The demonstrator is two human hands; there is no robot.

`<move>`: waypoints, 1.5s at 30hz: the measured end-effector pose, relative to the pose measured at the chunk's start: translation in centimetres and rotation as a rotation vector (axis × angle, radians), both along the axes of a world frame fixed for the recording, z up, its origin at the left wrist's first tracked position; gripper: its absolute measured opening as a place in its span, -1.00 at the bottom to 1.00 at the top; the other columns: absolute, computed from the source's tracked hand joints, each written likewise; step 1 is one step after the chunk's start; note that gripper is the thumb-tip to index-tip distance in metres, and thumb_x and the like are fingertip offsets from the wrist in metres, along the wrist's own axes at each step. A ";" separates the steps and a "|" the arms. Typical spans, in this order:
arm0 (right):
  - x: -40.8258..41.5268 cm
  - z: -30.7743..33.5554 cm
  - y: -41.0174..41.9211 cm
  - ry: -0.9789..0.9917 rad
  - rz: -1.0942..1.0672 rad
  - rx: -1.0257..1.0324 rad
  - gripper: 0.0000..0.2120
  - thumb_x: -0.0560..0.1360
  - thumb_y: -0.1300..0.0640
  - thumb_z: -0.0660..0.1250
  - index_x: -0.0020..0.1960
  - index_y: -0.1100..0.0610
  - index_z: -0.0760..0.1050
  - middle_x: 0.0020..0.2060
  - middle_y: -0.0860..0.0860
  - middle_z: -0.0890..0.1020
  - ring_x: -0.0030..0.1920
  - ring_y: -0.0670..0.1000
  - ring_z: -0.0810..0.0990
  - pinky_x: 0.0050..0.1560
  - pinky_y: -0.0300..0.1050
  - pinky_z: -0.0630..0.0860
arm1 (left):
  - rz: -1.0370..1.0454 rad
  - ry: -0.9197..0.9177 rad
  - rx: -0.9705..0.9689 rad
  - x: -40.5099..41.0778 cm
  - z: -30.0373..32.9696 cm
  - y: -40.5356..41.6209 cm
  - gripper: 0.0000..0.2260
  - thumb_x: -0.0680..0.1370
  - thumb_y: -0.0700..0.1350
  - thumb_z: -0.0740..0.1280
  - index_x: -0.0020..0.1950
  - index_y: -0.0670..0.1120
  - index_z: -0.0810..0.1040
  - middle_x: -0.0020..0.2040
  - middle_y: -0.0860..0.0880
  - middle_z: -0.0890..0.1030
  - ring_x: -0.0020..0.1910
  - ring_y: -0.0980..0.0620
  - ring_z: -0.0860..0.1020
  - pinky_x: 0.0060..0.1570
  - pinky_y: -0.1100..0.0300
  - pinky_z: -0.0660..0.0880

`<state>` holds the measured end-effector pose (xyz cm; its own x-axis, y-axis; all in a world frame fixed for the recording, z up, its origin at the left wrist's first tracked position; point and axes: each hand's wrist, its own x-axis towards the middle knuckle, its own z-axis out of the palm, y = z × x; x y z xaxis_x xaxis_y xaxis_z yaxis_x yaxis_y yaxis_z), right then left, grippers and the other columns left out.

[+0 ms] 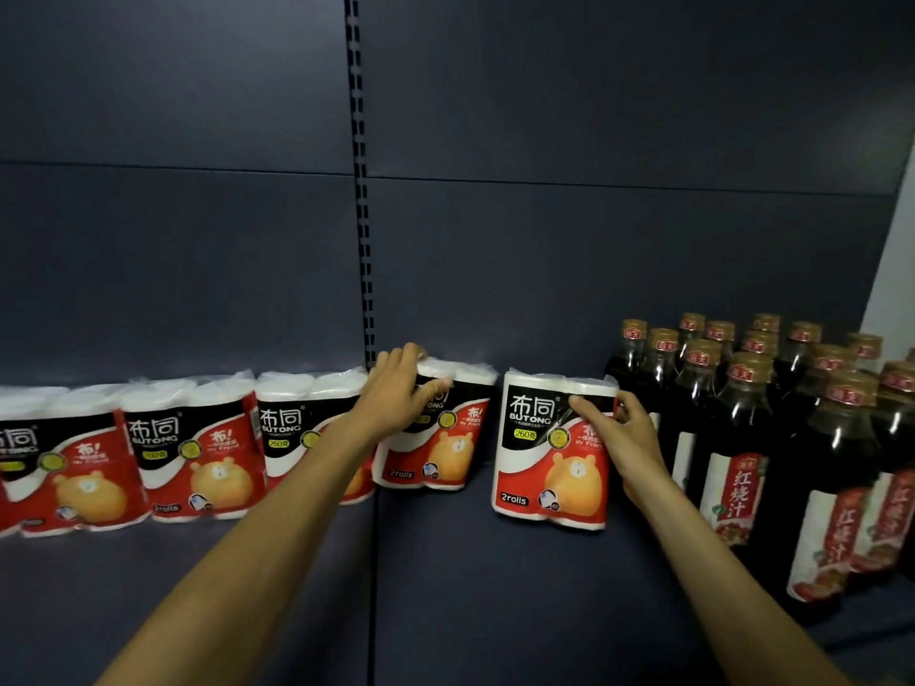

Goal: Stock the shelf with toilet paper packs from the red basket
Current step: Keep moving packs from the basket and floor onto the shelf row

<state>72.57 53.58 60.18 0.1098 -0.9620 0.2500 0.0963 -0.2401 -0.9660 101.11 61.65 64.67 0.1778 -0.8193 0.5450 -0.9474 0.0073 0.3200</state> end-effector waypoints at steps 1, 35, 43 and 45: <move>0.0 0.0 -0.1 0.001 0.002 -0.001 -0.48 0.32 -0.08 0.53 0.21 -0.02 0.45 -0.01 0.05 0.67 -0.17 0.02 0.72 -0.19 -0.05 0.64 | -0.021 0.046 0.002 0.2 -0.1 0.1 -0.48 0.54 0.23 0.25 0.33 -0.10 0.34 0.25 -0.09 0.44 0.23 -0.06 0.36 0.22 0.06 0.35; 5.3 0.3 -5.2 -0.019 0.095 -0.089 -0.39 0.28 0.02 0.56 0.25 -0.10 0.39 0.09 -0.02 0.62 0.01 0.03 0.67 0.04 0.08 0.63 | -0.069 -0.010 0.099 -1.1 2.5 4.8 -0.75 0.51 0.06 0.35 0.12 -0.02 0.59 -0.05 0.07 0.63 -0.11 0.13 0.59 -0.05 0.09 0.59; 5.4 -1.3 -6.6 0.018 0.176 -0.063 -0.33 0.30 -0.01 0.56 0.34 -0.14 0.37 0.18 -0.01 0.60 0.08 0.01 0.65 0.05 0.03 0.62 | -0.051 -0.046 0.247 -0.6 0.5 5.7 -0.75 0.51 0.04 0.36 0.10 -0.06 0.60 -0.08 0.03 0.61 -0.08 0.04 0.56 -0.11 0.14 0.51; 5.0 -1.7 -6.8 0.099 0.172 -0.078 -0.25 0.22 -0.20 0.57 0.34 -0.22 0.35 0.24 0.01 0.56 0.13 0.03 0.63 0.10 0.09 0.60 | -0.049 -0.047 0.266 -0.6 0.2 5.8 -0.78 0.52 0.04 0.35 0.06 -0.06 0.60 -0.11 0.03 0.59 -0.11 0.04 0.55 -0.14 0.16 0.49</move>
